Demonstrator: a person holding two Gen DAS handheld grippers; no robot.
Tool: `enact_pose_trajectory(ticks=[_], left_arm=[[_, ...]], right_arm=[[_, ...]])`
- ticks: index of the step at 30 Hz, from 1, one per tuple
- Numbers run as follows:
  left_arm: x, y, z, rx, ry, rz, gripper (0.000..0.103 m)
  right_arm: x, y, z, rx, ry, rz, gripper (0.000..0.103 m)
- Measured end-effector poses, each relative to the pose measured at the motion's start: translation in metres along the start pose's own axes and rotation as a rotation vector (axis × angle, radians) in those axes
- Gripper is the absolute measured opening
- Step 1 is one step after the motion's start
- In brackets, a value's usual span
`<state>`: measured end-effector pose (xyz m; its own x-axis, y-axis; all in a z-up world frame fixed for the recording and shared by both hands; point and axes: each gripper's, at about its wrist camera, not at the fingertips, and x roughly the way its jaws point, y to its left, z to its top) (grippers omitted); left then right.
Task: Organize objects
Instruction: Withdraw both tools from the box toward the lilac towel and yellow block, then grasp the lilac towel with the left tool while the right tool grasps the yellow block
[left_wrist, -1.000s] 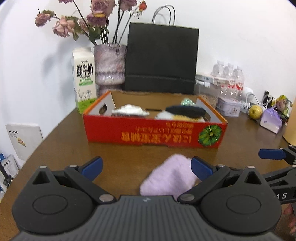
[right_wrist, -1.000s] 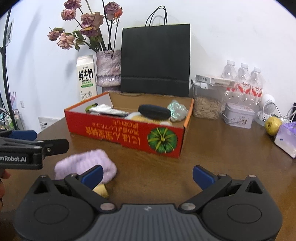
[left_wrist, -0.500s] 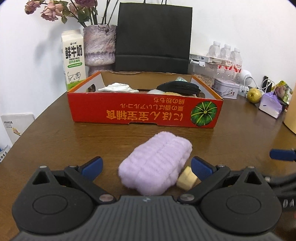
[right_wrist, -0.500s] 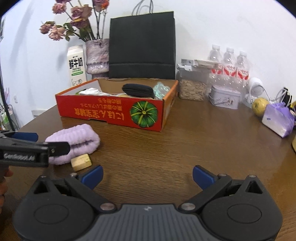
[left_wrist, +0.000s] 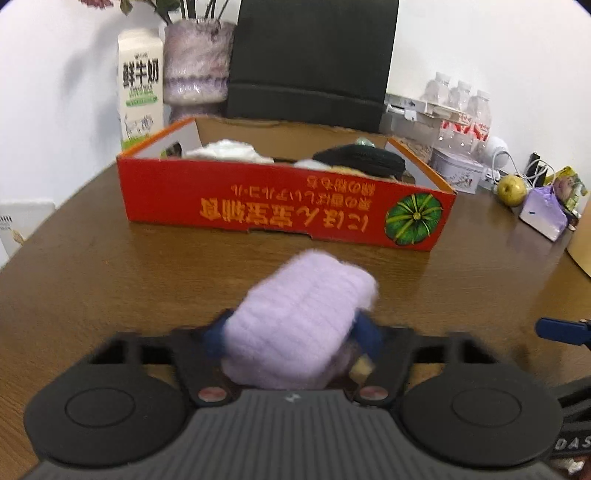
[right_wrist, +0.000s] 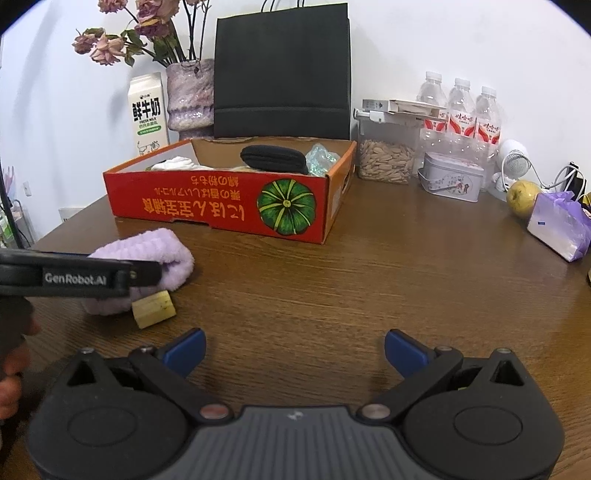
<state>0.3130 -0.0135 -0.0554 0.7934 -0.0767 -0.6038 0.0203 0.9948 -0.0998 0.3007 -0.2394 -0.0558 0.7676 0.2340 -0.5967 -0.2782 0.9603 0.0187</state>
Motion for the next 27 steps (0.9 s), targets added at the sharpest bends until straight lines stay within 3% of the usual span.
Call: enact_pose_trajectory(ticks=[2,5,18,27], left_arm=[[-0.004,0.000,0.000,0.008,-0.011,-0.006,0.050],[-0.013,0.000,0.000,0.016,-0.036,-0.016,0.046],[-0.032,0.030,-0.002,0.026,-0.053,0.051,0.046],[-0.050,0.061,-0.006,0.013,-0.082,0.098,0.046]], right_arm=[[0.000,0.000,0.000,0.004,0.001,-0.003,0.103],[0.001,-0.001,0.001,0.011,0.002,-0.007,0.103],[0.005,-0.003,0.000,0.025,0.026,-0.029,0.103],[-0.001,0.014,0.001,0.015,-0.025,-0.010,0.103]])
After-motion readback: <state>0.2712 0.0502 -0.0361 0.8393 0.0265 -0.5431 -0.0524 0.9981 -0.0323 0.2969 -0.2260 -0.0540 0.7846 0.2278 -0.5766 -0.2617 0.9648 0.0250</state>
